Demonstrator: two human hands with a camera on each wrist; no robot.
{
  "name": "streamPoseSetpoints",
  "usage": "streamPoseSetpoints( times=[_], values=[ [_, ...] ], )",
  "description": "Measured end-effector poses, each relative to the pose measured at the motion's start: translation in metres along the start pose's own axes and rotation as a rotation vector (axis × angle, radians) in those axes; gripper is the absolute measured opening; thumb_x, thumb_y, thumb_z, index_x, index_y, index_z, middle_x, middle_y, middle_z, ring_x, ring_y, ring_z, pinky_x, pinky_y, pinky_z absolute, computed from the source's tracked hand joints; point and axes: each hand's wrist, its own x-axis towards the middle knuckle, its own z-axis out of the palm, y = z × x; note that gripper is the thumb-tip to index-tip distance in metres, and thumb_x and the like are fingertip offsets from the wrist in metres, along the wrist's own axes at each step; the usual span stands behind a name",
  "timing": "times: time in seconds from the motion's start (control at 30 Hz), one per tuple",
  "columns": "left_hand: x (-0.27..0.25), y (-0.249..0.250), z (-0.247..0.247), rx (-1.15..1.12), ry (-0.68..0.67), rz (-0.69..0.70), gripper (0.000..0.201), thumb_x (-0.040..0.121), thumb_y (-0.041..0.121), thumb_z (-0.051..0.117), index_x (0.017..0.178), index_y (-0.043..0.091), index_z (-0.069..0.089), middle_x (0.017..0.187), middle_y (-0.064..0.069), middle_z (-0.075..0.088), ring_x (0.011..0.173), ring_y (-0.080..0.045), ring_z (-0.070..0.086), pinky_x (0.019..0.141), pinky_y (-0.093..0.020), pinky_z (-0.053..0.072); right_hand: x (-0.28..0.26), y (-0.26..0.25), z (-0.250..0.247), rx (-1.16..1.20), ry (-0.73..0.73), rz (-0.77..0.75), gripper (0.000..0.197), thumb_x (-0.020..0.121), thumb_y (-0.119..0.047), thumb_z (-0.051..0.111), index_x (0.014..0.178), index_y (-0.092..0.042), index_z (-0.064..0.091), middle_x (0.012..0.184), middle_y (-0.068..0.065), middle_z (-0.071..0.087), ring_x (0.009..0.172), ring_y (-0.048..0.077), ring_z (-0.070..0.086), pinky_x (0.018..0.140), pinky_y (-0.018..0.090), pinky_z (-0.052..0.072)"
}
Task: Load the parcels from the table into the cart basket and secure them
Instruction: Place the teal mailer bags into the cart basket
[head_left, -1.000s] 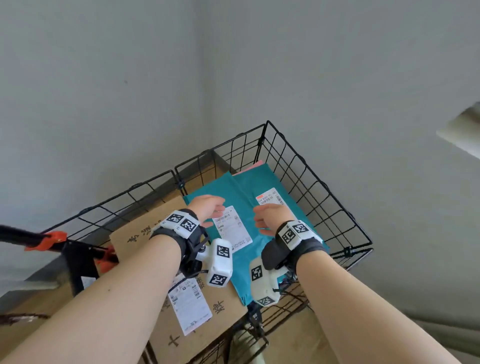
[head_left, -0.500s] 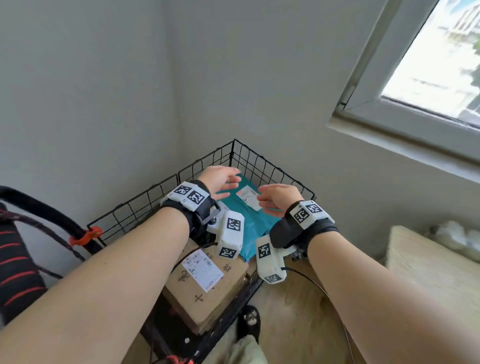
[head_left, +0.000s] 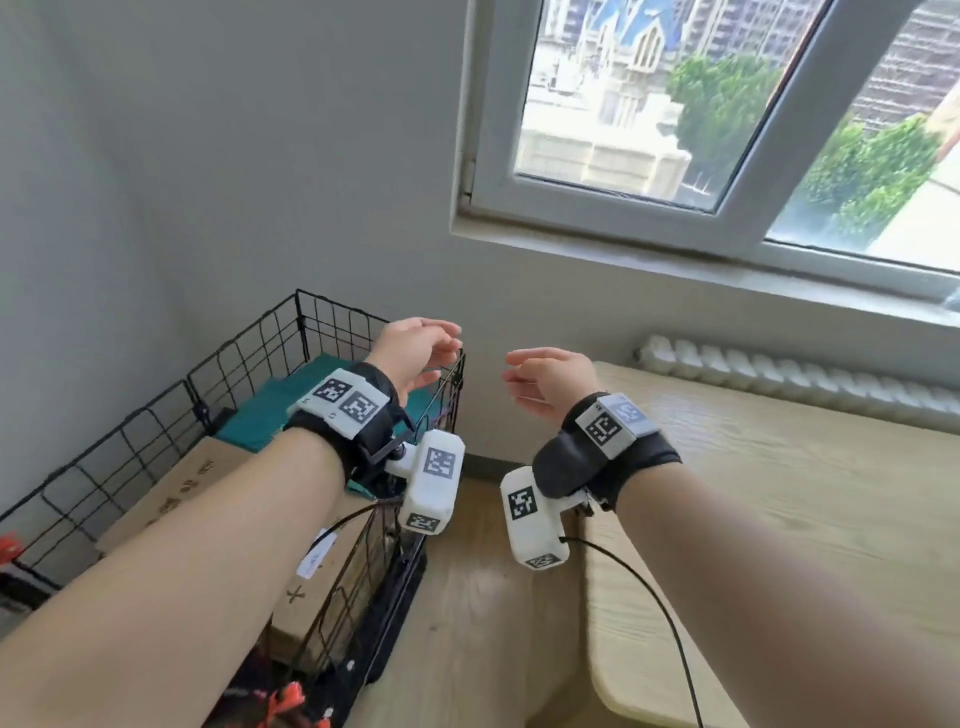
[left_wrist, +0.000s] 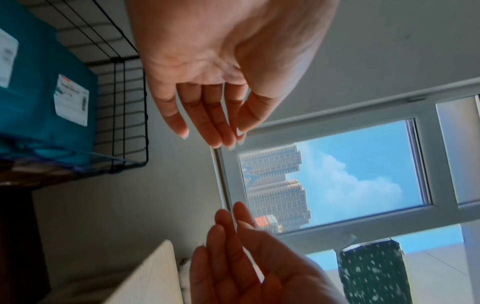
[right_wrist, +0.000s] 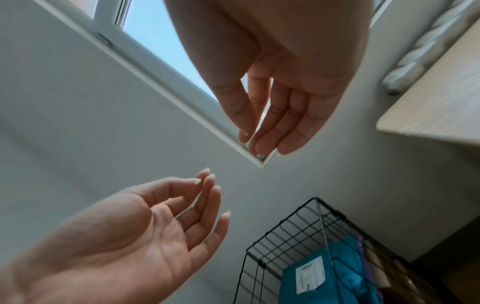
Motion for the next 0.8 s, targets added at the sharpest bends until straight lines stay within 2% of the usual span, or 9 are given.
streamPoseSetpoints(
  times=[0.2,0.3,0.43,0.5,0.6,0.8],
  values=[
    [-0.018,-0.001,0.100,0.030,-0.125,-0.001,0.027,0.090,0.002,0.044,0.080,0.020,0.062,0.078,0.004,0.064,0.070,-0.009,0.058,0.071,-0.026,0.043,-0.037,0.014,-0.097,0.111,0.163,-0.020,0.025,0.090,0.007,0.042,0.097,-0.007,0.061,0.072,0.007,0.058,0.061,0.013,0.052,0.061,0.021,0.045],
    [-0.040,-0.005,0.163,0.058,-0.228,-0.001,0.027,0.091,0.002,0.043,0.081,0.020,0.061,0.078,0.004,0.063,0.070,-0.008,0.057,0.071,-0.025,0.043,-0.058,0.024,-0.162,0.110,0.266,-0.023,0.024,0.090,0.005,0.042,0.091,-0.007,0.062,0.073,0.005,0.060,0.062,0.012,0.054,0.064,0.022,0.047],
    [-0.074,-0.011,0.243,0.082,-0.356,0.007,0.025,0.092,0.003,0.045,0.086,0.018,0.064,0.082,0.003,0.065,0.078,-0.011,0.060,0.075,-0.028,0.045,-0.090,0.040,-0.250,0.152,0.403,-0.018,0.022,0.090,0.004,0.045,0.094,-0.006,0.064,0.073,0.004,0.061,0.064,0.011,0.056,0.070,0.023,0.050],
    [-0.092,-0.011,0.281,0.110,-0.377,0.025,0.022,0.092,0.004,0.048,0.088,0.018,0.065,0.086,0.002,0.067,0.082,-0.011,0.062,0.076,-0.027,0.047,-0.105,0.050,-0.290,0.182,0.451,-0.022,0.023,0.090,0.004,0.045,0.087,-0.007,0.065,0.073,0.004,0.062,0.064,0.011,0.057,0.072,0.024,0.051],
    [-0.120,-0.014,0.336,0.122,-0.391,0.035,0.022,0.093,0.003,0.047,0.087,0.017,0.064,0.086,0.002,0.065,0.082,-0.012,0.060,0.080,-0.029,0.047,-0.125,0.067,-0.345,0.212,0.482,-0.025,0.027,0.089,0.005,0.044,0.077,-0.010,0.063,0.071,0.004,0.062,0.062,0.011,0.057,0.069,0.024,0.051],
    [-0.166,-0.036,0.445,0.129,-0.455,0.032,0.021,0.091,0.002,0.048,0.088,0.016,0.062,0.084,0.002,0.064,0.081,-0.012,0.059,0.078,-0.029,0.046,-0.157,0.097,-0.456,0.226,0.544,-0.040,0.027,0.089,0.004,0.043,0.081,-0.011,0.062,0.071,0.003,0.063,0.062,0.011,0.057,0.066,0.024,0.050]
  ],
)
